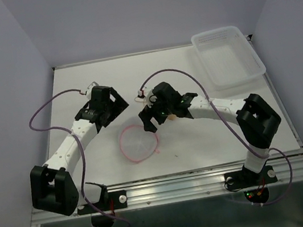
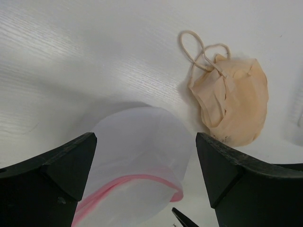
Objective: Place the bra in the laundry bag and zip it closed
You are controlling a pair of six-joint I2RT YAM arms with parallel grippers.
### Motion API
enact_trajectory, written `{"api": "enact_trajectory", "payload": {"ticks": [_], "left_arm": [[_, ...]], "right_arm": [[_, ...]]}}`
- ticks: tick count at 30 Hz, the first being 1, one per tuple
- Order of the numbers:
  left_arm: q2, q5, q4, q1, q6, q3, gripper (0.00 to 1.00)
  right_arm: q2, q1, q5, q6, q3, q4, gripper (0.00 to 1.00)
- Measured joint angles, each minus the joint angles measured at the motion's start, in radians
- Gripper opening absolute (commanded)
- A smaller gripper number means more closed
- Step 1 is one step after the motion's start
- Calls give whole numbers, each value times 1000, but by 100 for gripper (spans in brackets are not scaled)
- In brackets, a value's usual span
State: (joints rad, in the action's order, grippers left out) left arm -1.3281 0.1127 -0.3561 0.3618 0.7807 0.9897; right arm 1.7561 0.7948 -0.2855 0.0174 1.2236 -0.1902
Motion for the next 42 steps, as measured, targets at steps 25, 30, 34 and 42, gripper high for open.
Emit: {"api": "enact_trajectory", "payload": {"ticks": [25,30,34,42], "left_arm": [[172,-29,13,-11,41,-173,99],[172,-36,21,-11,40,-178,99],[167,-52,24,-9,44,-178,99],[108,-60,7,49,64,-108,79]], "right_arm": [[119,22,5,-45,103,-37,26],[122,22,48,-40,104,-39,2],[120,22,118,8,106,-42,1],[-37,24,285,116,34,3,1]]}}
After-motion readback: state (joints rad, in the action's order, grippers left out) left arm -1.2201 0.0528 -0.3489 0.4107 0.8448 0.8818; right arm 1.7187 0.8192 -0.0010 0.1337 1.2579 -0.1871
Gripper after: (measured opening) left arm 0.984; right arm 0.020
